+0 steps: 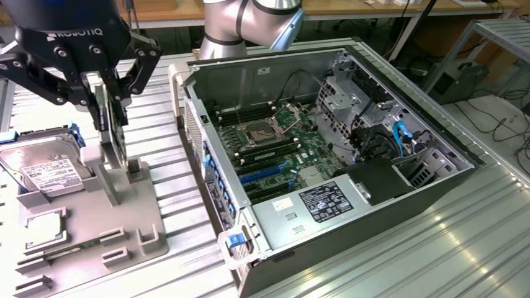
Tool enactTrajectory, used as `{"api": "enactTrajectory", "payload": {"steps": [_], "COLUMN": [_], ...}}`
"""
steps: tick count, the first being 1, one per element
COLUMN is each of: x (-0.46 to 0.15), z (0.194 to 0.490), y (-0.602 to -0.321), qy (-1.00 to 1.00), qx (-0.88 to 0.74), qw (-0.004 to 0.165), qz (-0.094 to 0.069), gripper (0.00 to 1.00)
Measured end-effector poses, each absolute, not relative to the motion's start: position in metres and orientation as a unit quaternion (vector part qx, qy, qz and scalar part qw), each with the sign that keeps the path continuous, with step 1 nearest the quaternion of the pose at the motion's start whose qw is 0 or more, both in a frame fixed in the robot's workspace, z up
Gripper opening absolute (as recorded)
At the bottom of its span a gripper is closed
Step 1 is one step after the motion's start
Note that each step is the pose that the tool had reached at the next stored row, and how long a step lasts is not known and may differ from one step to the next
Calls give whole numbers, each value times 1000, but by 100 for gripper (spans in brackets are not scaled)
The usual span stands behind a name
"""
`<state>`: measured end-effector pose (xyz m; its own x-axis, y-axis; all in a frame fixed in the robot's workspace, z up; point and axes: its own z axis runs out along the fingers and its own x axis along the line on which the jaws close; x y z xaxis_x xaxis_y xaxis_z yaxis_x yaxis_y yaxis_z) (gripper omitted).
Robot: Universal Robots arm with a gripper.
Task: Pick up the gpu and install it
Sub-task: 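Pick up the gpu and move the gpu toward the slot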
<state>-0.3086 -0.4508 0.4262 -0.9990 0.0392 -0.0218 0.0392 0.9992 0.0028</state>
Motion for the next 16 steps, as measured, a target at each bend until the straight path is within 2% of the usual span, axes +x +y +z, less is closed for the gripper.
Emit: {"api": "enactTrajectory", "payload": {"steps": [7, 16], "x": [-308, -265], "z": [433, 433], "y": [-451, -451], "qy": [1000, 1000], "qx": [15, 15], "qw": [11, 11], "qz": [1, 1], "gripper": [28, 28]}}
